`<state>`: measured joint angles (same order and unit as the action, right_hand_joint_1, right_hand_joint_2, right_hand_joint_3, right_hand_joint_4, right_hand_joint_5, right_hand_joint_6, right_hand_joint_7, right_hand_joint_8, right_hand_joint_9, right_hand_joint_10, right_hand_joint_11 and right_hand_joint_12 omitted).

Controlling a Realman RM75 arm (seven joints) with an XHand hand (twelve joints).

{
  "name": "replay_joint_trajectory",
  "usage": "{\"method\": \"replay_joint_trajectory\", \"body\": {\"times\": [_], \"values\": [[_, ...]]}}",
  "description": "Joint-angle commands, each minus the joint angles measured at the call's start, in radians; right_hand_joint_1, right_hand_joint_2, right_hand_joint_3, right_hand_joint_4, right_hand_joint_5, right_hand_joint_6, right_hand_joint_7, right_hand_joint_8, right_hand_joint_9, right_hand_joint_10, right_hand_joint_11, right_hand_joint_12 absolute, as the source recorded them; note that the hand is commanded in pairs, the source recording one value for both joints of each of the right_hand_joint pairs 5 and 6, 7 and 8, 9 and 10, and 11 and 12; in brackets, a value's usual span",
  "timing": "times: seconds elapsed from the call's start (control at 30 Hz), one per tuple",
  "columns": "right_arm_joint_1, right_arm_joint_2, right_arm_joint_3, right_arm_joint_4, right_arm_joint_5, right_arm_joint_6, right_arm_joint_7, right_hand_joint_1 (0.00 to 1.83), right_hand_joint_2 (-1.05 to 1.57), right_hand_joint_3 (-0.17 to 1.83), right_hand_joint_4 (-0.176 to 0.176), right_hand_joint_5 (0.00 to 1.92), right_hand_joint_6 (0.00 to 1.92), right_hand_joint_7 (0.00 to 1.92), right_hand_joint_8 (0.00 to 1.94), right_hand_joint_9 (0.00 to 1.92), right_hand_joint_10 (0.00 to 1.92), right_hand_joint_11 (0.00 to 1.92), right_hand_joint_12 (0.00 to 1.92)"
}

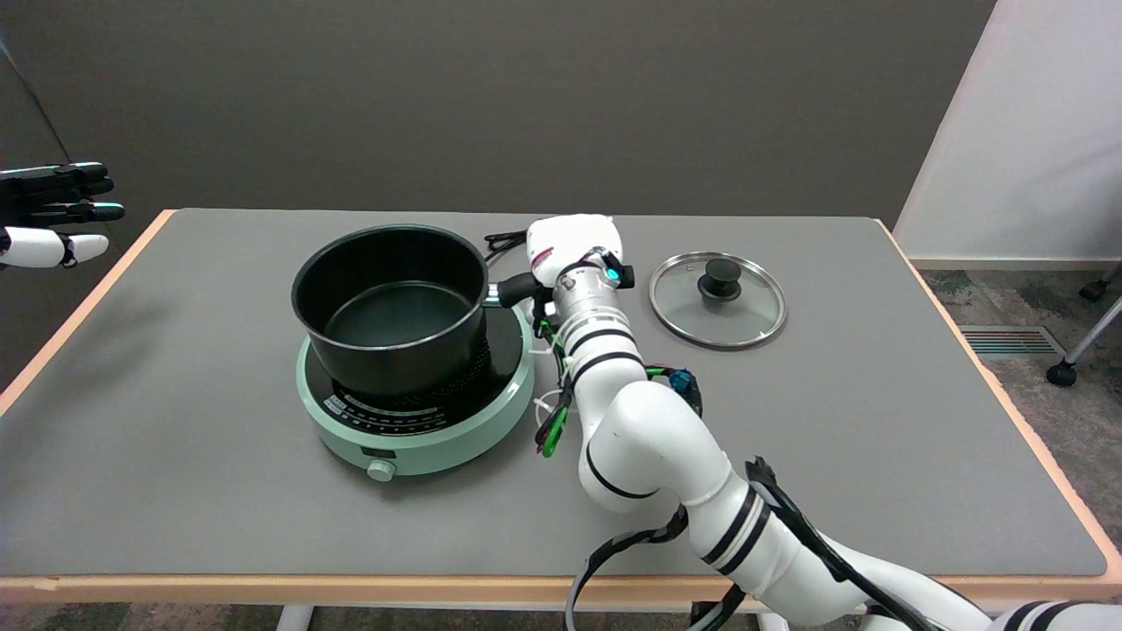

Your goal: Place the soup pot onto the induction stove.

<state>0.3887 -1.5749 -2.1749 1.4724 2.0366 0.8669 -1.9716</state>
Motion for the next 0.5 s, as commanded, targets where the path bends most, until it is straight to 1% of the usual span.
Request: {"method": "replay_joint_trajectory", "body": {"times": [0.03, 0.5], "values": [[-0.013, 0.004, 0.001, -0.005, 0.000, 0.000, 0.012, 0.89, 1.56, 0.69, -0.068, 1.89, 1.89, 1.89, 1.89, 1.89, 1.89, 1.89, 1.89], [-0.012, 0.013, 0.001, -0.011, 0.008, -0.013, 0.012, 0.87, 1.55, 0.63, -0.075, 1.84, 1.84, 1.84, 1.84, 1.84, 1.84, 1.84, 1.84]]}}
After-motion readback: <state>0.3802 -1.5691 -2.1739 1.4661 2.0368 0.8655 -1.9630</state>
